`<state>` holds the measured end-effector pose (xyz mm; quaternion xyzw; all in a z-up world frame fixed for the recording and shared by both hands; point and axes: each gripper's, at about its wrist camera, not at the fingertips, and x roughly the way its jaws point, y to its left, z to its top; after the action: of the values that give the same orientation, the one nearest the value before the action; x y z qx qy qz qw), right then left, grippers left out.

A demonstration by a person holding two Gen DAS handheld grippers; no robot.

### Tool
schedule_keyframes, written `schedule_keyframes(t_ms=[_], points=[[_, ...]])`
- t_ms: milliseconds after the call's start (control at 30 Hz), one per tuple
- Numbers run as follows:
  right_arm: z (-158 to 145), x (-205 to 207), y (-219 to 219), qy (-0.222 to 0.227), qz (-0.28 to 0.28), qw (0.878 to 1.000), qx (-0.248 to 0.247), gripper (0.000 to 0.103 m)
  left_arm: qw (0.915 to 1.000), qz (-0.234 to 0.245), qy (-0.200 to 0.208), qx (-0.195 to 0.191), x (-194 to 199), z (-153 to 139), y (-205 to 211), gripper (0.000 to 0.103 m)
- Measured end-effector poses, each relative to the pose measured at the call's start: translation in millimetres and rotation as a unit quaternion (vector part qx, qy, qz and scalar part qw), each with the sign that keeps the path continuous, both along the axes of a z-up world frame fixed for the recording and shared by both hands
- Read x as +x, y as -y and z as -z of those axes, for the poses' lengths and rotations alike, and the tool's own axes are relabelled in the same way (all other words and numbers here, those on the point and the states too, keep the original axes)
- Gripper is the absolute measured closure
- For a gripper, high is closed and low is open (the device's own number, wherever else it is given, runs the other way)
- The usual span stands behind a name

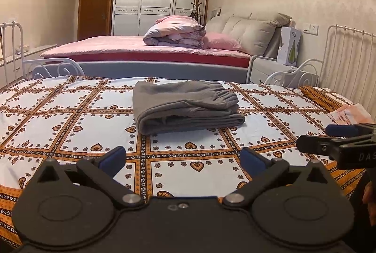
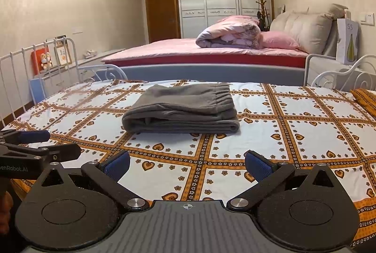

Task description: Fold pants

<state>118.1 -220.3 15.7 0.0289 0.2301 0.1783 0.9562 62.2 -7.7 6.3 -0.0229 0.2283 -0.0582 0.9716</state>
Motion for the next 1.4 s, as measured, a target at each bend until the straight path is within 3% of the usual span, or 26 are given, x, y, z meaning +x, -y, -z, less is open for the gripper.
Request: schedule_keyframes(t_ms=[1067,1400], points=[[2.5,2.0,-1.1,-0.002,-0.003,1.0,-0.003,0.0,1.0,0.001,0.005,-0.002,0.6,-1.9,-2.2,0.006],[4.0,1.6,-0.4,-0.003,-0.005,1.0,-0.002,0.0,0.9995,0.0,0.032,0.006,-3.9,-5.2,-4.0,0.007]])
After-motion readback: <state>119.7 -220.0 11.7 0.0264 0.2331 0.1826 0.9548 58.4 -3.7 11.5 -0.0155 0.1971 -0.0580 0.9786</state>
